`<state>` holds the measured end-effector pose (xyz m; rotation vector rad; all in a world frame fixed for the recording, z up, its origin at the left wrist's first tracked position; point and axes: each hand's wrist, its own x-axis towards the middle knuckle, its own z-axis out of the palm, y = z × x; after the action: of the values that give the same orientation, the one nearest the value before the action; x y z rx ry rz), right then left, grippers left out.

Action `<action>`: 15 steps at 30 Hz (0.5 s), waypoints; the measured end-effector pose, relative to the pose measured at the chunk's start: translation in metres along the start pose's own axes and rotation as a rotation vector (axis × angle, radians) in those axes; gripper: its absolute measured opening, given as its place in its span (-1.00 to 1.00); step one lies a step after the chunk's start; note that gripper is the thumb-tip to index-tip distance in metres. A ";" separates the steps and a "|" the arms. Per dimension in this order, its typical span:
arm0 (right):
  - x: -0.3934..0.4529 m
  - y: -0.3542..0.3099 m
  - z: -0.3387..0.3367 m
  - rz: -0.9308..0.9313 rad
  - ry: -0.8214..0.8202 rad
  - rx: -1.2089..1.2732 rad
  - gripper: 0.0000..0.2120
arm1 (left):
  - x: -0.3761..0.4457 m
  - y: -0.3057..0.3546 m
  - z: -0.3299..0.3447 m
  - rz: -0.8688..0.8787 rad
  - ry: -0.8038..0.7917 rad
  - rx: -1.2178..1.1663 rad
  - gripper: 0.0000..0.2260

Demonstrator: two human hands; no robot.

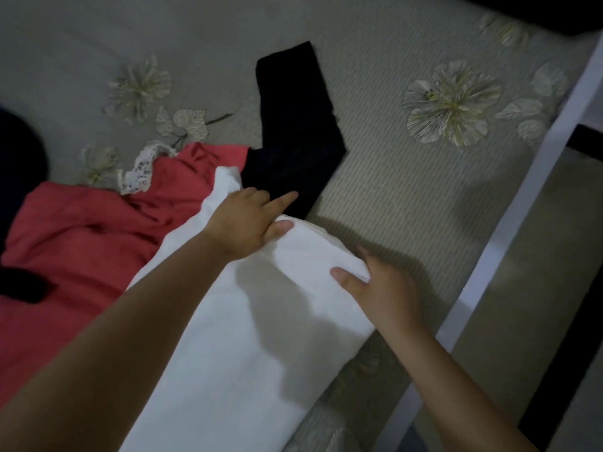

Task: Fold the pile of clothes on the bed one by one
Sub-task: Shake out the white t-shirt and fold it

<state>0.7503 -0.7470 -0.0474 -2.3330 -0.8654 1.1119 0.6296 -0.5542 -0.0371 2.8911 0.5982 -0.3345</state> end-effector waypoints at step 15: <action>-0.249 -0.070 0.196 -0.327 0.023 -0.209 -0.44 | -0.351 -0.026 0.040 0.036 0.219 0.199 -0.28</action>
<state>0.4478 -0.8479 0.0118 -2.2478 -1.3541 0.8920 0.2973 -0.6688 0.0101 3.1522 0.5751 -0.0747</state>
